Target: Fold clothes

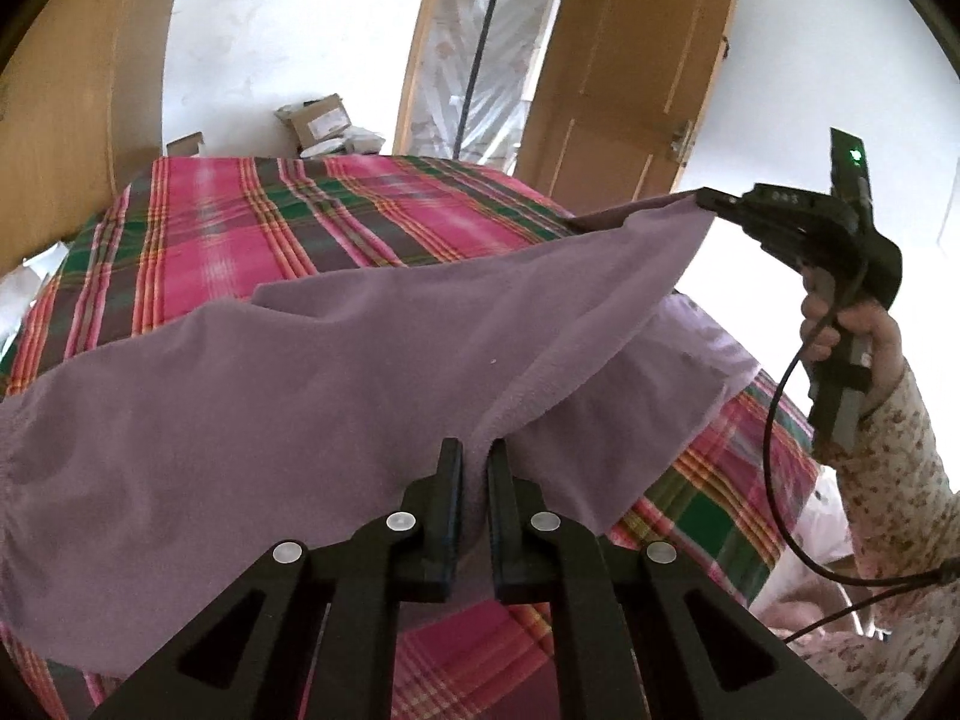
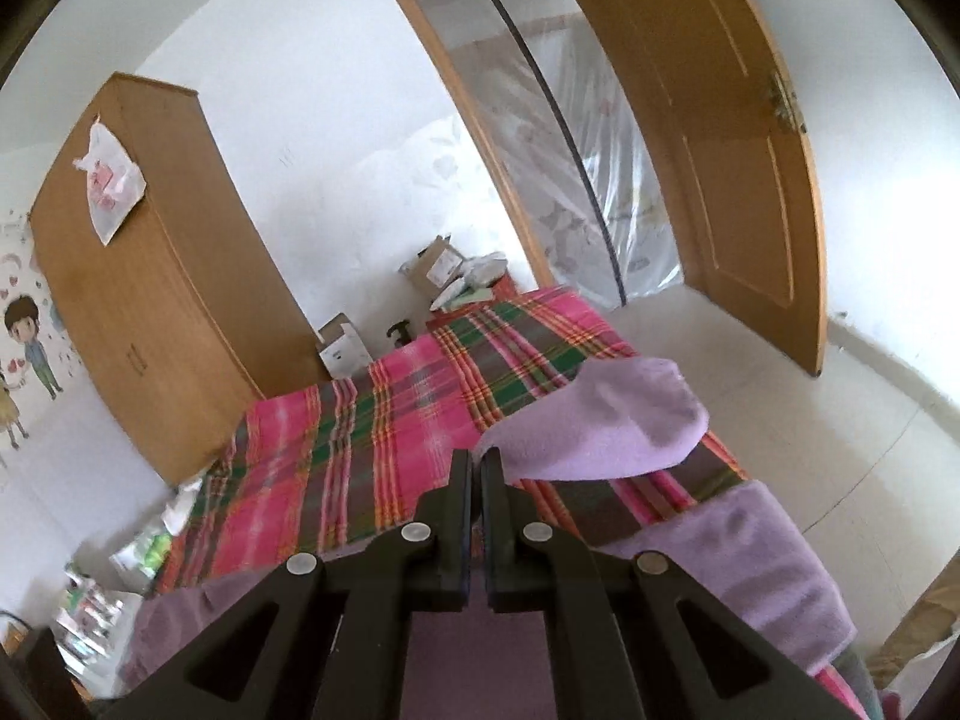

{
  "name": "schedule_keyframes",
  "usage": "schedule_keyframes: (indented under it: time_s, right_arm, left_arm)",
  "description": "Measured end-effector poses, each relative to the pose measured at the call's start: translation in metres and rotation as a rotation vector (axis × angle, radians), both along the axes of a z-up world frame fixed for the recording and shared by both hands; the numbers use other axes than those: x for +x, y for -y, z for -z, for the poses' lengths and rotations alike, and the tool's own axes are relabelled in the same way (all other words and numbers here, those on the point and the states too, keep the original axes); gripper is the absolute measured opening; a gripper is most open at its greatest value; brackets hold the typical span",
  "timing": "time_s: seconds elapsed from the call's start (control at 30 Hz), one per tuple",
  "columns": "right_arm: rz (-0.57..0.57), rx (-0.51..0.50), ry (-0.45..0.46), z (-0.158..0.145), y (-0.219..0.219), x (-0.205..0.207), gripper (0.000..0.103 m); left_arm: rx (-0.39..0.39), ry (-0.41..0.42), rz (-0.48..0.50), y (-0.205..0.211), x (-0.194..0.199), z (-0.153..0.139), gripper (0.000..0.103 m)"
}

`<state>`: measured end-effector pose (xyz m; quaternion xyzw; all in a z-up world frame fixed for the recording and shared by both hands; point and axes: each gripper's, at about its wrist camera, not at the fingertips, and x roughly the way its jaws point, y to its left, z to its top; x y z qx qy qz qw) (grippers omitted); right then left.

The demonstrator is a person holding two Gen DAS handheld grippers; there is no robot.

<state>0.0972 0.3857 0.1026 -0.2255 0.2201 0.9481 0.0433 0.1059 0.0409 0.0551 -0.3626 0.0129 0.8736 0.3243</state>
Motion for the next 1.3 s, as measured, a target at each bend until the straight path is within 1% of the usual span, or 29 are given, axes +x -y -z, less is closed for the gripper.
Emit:
schedule_keyframes:
  time_s: [0.1,0.2,0.3,0.4,0.53,0.63,0.73,0.93,1.03,1.13,1.3]
  right_arm:
    - [0.018,0.013,0.005,0.006,0.0,0.014,0.003]
    - [0.039,-0.003,0.017,0.017,-0.003,0.025,0.003]
    - [0.055,0.005,0.047,0.03,-0.004,0.031,0.003]
    - [0.063,-0.011,0.069,0.043,-0.007,0.038,0.003]
    - [0.073,-0.034,0.108,0.06,-0.01,0.045,0.003]
    - [0.073,-0.03,0.133,0.07,-0.01,0.048,0.003]
    - [0.072,-0.031,0.136,0.074,-0.011,0.053,0.003]
    - [0.071,-0.015,0.104,0.064,-0.007,0.064,0.003]
    - [0.07,-0.002,0.096,0.062,-0.005,0.07,0.003]
    - [0.07,0.006,0.121,0.068,-0.002,0.071,0.003]
    - [0.069,0.0,0.179,0.083,-0.005,0.068,0.003]
  left_arm:
    - [-0.017,0.008,0.014,-0.002,0.005,0.005,0.008]
    - [-0.037,0.009,0.023,-0.005,0.008,0.009,0.008]
    - [-0.057,0.021,0.035,-0.007,0.01,0.015,0.008]
    - [-0.066,0.043,0.045,-0.009,0.01,0.021,0.008]
    - [-0.087,0.049,0.055,-0.01,0.014,0.027,0.008]
    - [-0.101,0.065,0.057,-0.009,0.016,0.032,0.008]
    - [-0.102,0.081,0.057,-0.009,0.017,0.037,0.008]
    - [-0.099,0.051,0.064,-0.006,0.021,0.028,0.008]
    - [-0.11,0.063,0.074,-0.005,0.024,0.032,0.008]
    - [-0.123,0.082,0.074,-0.005,0.024,0.039,0.008]
    - [-0.118,0.085,0.08,-0.003,0.023,0.04,0.008]
